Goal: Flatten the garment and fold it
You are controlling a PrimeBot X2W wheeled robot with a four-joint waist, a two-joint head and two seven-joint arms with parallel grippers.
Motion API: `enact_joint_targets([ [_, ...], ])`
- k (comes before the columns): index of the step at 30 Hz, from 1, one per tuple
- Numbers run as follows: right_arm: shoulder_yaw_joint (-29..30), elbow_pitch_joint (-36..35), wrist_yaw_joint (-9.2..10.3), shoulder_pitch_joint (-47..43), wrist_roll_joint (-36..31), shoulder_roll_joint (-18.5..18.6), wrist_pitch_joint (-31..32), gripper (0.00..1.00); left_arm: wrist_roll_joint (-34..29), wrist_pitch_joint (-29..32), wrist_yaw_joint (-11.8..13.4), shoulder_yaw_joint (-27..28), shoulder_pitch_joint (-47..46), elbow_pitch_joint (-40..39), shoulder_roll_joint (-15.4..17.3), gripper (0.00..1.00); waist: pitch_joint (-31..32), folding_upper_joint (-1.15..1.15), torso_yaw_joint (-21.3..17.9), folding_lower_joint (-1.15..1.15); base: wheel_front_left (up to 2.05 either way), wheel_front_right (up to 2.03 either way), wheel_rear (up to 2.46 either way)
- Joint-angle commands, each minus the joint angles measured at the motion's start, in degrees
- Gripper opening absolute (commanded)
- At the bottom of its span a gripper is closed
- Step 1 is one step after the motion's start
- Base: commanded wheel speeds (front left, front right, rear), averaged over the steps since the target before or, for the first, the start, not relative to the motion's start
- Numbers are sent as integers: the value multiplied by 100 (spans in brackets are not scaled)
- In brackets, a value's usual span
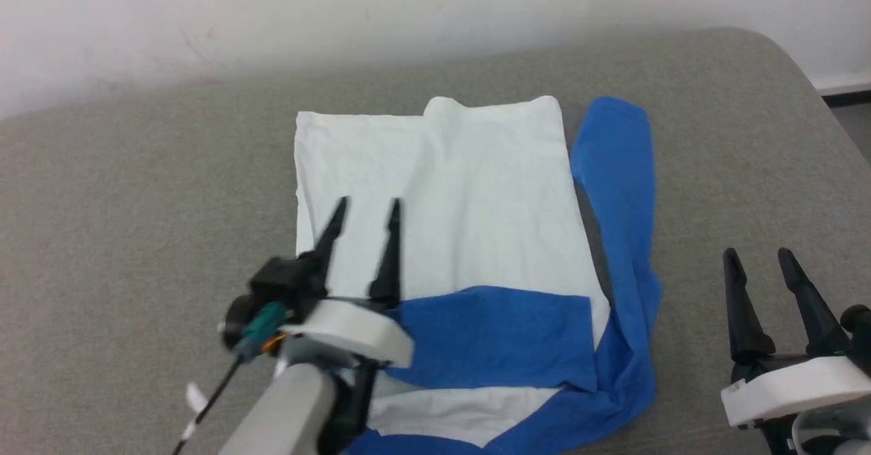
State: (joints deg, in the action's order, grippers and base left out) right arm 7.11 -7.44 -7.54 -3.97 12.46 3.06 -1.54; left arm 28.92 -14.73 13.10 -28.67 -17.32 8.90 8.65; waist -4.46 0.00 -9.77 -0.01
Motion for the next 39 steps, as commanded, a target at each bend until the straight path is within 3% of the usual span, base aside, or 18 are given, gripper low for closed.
enact_joint_targets([
  [1,12,-2,5,-45,-42,-18,-3,100,-84,-26,44,135,127,-64,77,100,53,0,71,1,0,0,0],
  [9,187,304,5,144,-29,36,-12,100,-593,-26,233,1493,995,-626,465,100,-101,0,268,1,0,0,0],
  [14,323,1005,5,690,280,461,36,100,-831,-26,257,2005,1298,-984,533,100,-408,0,456,1,0,0,0],
  [21,386,2507,5,2154,1283,1248,619,100,-1078,-27,152,2201,1204,-1407,346,100,-1155,0,739,1,0,0,0],
  [27,139,3793,5,3664,2157,1911,1521,100,-1233,-27,14,2199,934,-1692,67,100,-1841,0,987,1,0,0,0],
  [32,-111,4532,5,4694,2730,2409,2358,100,-1351,-27,-161,2158,624,-1790,-151,100,-2355,0,1265,1,0,0,0],
  [39,-371,5110,5,5710,2917,2898,3256,100,-1548,-27,-318,2138,306,-1921,-375,100,-2946,0,1522,1,0,0,0],
])
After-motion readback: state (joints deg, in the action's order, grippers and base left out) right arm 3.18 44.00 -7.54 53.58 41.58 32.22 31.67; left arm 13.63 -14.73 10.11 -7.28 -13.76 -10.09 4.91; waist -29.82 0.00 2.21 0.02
